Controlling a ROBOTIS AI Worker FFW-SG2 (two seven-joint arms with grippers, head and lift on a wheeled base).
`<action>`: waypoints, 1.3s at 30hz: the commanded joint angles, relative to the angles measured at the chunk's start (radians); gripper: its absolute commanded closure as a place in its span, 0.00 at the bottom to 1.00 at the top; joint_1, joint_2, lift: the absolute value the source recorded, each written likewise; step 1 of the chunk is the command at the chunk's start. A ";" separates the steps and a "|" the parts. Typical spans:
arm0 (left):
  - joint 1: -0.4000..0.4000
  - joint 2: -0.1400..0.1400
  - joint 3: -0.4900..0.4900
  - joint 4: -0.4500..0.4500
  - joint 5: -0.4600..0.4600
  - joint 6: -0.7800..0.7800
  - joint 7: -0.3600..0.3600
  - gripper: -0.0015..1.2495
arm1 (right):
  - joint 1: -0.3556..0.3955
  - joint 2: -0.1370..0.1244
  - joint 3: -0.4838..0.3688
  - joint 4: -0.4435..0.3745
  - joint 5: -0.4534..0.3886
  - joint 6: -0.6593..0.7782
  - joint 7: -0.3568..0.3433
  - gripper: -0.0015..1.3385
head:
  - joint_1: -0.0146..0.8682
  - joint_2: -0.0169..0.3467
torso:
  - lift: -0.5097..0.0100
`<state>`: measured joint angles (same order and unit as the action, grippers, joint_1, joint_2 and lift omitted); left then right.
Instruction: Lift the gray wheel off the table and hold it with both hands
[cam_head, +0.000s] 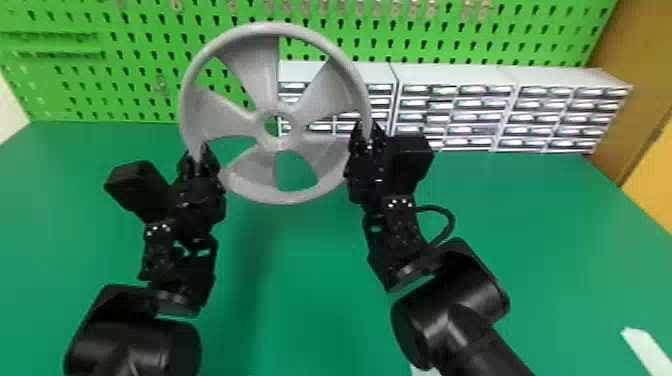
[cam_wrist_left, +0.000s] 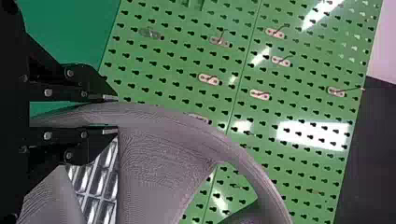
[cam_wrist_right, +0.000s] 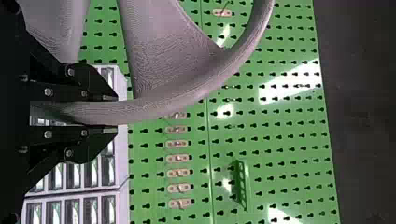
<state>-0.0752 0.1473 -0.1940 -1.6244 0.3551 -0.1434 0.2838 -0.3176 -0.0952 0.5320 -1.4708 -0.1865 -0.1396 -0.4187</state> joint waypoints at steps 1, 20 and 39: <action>-0.005 0.000 0.001 -0.002 -0.004 0.008 -0.006 0.79 | 0.000 -0.001 0.002 0.003 0.004 0.000 0.001 0.81 | 0.82 0.09 | 0.79; -0.005 0.000 0.011 -0.002 -0.021 0.010 -0.029 0.77 | 0.003 -0.003 0.006 0.014 0.019 -0.005 0.003 0.81 | 0.82 0.09 | 0.79; -0.005 0.000 0.013 -0.002 -0.022 0.010 -0.032 0.77 | 0.003 -0.003 0.005 0.014 0.022 -0.006 0.003 0.81 | 0.82 0.09 | 0.79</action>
<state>-0.0798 0.1473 -0.1809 -1.6260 0.3329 -0.1334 0.2515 -0.3150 -0.0985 0.5382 -1.4573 -0.1648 -0.1442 -0.4156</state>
